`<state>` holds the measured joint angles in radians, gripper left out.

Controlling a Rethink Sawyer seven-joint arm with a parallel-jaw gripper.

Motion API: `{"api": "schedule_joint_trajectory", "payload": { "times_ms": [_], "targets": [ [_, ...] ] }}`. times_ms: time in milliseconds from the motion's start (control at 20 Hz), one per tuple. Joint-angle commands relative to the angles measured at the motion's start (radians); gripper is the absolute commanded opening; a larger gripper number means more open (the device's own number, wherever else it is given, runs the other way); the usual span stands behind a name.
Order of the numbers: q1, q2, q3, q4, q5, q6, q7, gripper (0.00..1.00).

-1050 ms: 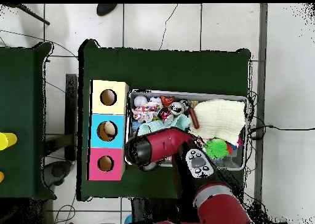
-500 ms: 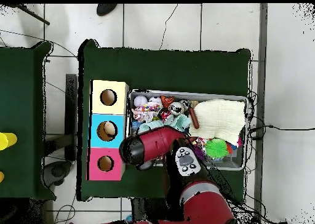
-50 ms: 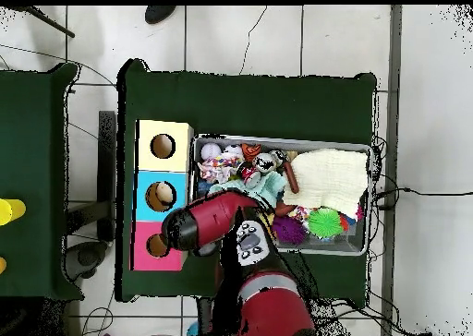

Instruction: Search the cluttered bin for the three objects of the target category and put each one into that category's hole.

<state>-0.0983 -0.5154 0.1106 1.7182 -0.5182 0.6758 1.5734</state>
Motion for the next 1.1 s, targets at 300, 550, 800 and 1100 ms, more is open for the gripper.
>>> {"api": "schedule_joint_trajectory", "payload": {
  "times_ms": [300, 550, 800, 1100],
  "targets": [
    [0.211, 0.137, -0.003, -0.088, 0.073, -0.095, 0.279, 1.00],
    [0.294, 0.140, -0.027, -0.122, 0.116, -0.061, 0.296, 1.00],
    [0.349, 0.128, -0.030, -0.120, 0.161, -0.098, 0.306, 1.00],
    [0.411, 0.126, -0.041, -0.131, 0.195, -0.107, 0.302, 1.00]
  ]
}}
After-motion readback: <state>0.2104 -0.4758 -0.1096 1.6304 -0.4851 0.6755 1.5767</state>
